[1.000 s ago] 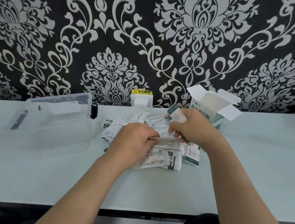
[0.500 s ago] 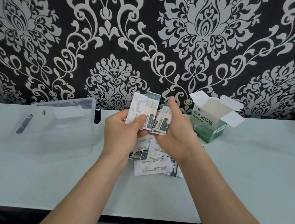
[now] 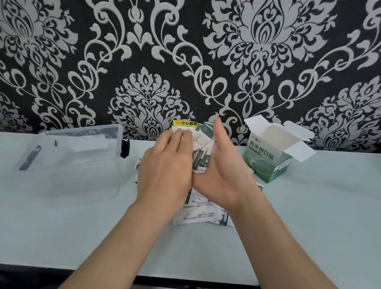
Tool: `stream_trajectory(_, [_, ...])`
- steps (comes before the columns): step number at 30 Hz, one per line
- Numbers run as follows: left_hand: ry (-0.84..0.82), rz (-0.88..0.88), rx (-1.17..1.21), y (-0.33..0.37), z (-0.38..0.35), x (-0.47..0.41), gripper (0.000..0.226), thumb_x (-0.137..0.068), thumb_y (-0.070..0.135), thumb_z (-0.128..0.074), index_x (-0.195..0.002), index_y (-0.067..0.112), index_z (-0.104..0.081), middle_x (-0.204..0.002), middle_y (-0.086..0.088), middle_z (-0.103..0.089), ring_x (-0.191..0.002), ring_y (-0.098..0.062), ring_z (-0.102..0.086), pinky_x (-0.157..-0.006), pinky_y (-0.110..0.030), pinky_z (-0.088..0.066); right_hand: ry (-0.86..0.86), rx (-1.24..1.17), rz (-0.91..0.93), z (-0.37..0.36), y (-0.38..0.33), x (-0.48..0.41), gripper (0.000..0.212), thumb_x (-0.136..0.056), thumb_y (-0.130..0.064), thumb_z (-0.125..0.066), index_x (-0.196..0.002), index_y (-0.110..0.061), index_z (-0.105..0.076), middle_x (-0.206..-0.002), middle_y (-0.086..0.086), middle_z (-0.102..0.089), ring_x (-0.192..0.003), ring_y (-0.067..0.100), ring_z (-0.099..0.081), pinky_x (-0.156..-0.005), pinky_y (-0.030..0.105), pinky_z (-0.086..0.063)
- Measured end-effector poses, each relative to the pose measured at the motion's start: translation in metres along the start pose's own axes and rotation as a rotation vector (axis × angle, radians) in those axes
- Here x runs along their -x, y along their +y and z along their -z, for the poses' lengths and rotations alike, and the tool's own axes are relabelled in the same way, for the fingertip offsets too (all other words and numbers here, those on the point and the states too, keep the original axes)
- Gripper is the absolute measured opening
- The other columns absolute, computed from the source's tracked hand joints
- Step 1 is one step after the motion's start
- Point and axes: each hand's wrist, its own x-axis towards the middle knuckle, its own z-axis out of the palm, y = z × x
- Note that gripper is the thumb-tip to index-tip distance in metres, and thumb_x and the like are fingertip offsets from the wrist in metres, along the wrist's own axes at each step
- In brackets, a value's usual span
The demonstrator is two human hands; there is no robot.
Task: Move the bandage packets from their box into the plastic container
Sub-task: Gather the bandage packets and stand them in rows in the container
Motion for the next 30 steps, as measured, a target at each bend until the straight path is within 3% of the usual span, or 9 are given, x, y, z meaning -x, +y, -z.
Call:
stream_trajectory(2, [-0.135,-0.005,-0.053,0.002,-0.001,-0.002,0.061,-0.095,0.015,-0.042,-0.151,0.013,-0.020,-0.159,0.000,-0.023,-0.147,-0.020,-0.012,-0.113,-0.044,-0.023,-0.014,0.083,-0.027,-0.004,0.003,0.000,0.064,-0.095,-0.056,-0.042,-0.132,-0.005,-0.055,-0.125,0.012,-0.065,-0.118,0.023,-0.061,-0.107,0.040,-0.041])
stream_trajectory(4, [-0.256,-0.032,0.028,0.004,-0.004,-0.001,0.066,-0.094,0.014,-0.040,-0.154,0.016,-0.011,-0.162,0.003,-0.007,-0.148,-0.014,0.003,-0.116,-0.051,-0.009,0.150,0.110,0.046,-0.002,0.006,-0.005,0.045,-0.098,-0.037,-0.051,-0.128,-0.004,-0.056,-0.116,0.014,-0.069,-0.107,0.025,-0.067,-0.095,0.039,-0.052])
stream_trajectory(6, [-0.302,-0.095,0.242,0.006,-0.001,0.002,0.071,-0.091,0.011,-0.042,-0.154,0.019,-0.010,-0.162,0.009,0.001,-0.145,-0.004,0.008,-0.119,-0.045,-0.006,0.316,0.095,0.145,0.004,0.002,-0.006,0.030,-0.098,-0.020,-0.053,-0.119,-0.001,-0.061,-0.097,0.013,-0.071,-0.089,0.025,-0.070,-0.080,0.037,-0.057])
stream_trajectory(8, [-0.249,-0.131,0.494,0.004,0.005,0.003,0.069,-0.087,0.007,-0.050,-0.149,0.024,-0.027,-0.157,0.011,-0.016,-0.140,0.001,-0.007,-0.116,-0.031,-0.015,0.427,0.045,0.197,0.012,-0.008,-0.003,0.023,-0.096,-0.014,-0.052,-0.111,-0.001,-0.064,-0.073,0.010,-0.063,-0.067,0.022,-0.061,-0.067,0.035,-0.052])
stream_trajectory(10, [-0.235,-0.153,0.575,-0.004,0.008,0.005,0.053,-0.085,0.008,-0.058,-0.132,0.031,-0.051,-0.134,0.013,-0.044,-0.126,-0.006,-0.034,-0.104,-0.024,-0.032,0.506,0.037,0.200,0.022,-0.019,0.000,0.023,-0.096,-0.016,-0.048,-0.108,-0.003,-0.063,-0.057,0.003,-0.048,-0.050,0.015,-0.046,-0.054,0.029,-0.042])
stream_trajectory(13, [-0.454,-0.244,0.225,-0.010,-0.001,0.008,0.041,-0.085,0.030,-0.068,-0.125,0.035,-0.058,-0.115,0.013,-0.054,-0.116,-0.011,-0.042,-0.094,-0.029,-0.040,0.564,0.098,0.145,0.037,-0.026,0.001,0.020,-0.096,-0.023,-0.046,-0.104,-0.011,-0.061,-0.047,-0.005,-0.034,-0.038,0.011,-0.032,-0.045,0.025,-0.032])
stream_trajectory(18, [-0.563,-0.246,0.060,-0.006,-0.021,0.011,0.061,-0.078,0.047,-0.072,-0.134,0.037,-0.048,-0.126,0.007,-0.054,-0.120,-0.017,-0.040,-0.095,-0.036,-0.033,0.522,0.205,0.076,0.033,-0.026,0.004,0.013,-0.094,-0.020,-0.051,-0.102,-0.015,-0.059,-0.045,-0.006,-0.029,-0.037,0.009,-0.022,-0.038,0.022,-0.024])
stream_trajectory(23, [-0.522,-0.134,0.215,-0.009,-0.022,0.008,0.040,-0.079,0.037,-0.075,-0.117,0.033,-0.065,-0.112,0.006,-0.067,-0.107,-0.017,-0.056,-0.093,-0.030,-0.040,0.579,0.437,0.090,0.035,-0.029,0.008,0.020,-0.093,-0.016,-0.051,-0.110,-0.013,-0.061,-0.051,-0.002,-0.035,-0.042,0.011,-0.025,-0.040,0.023,-0.024])
stream_trajectory(30, [-0.362,0.046,0.500,-0.018,-0.016,0.004,0.007,-0.084,0.028,-0.072,-0.090,0.027,-0.077,-0.082,0.011,-0.073,-0.079,-0.007,-0.065,-0.079,-0.024,-0.052,0.513,0.449,0.095,0.046,-0.038,0.011,0.029,-0.096,-0.041,-0.051,-0.102,-0.014,-0.061,-0.054,-0.005,-0.033,-0.045,0.009,-0.023,-0.040,0.020,-0.018])
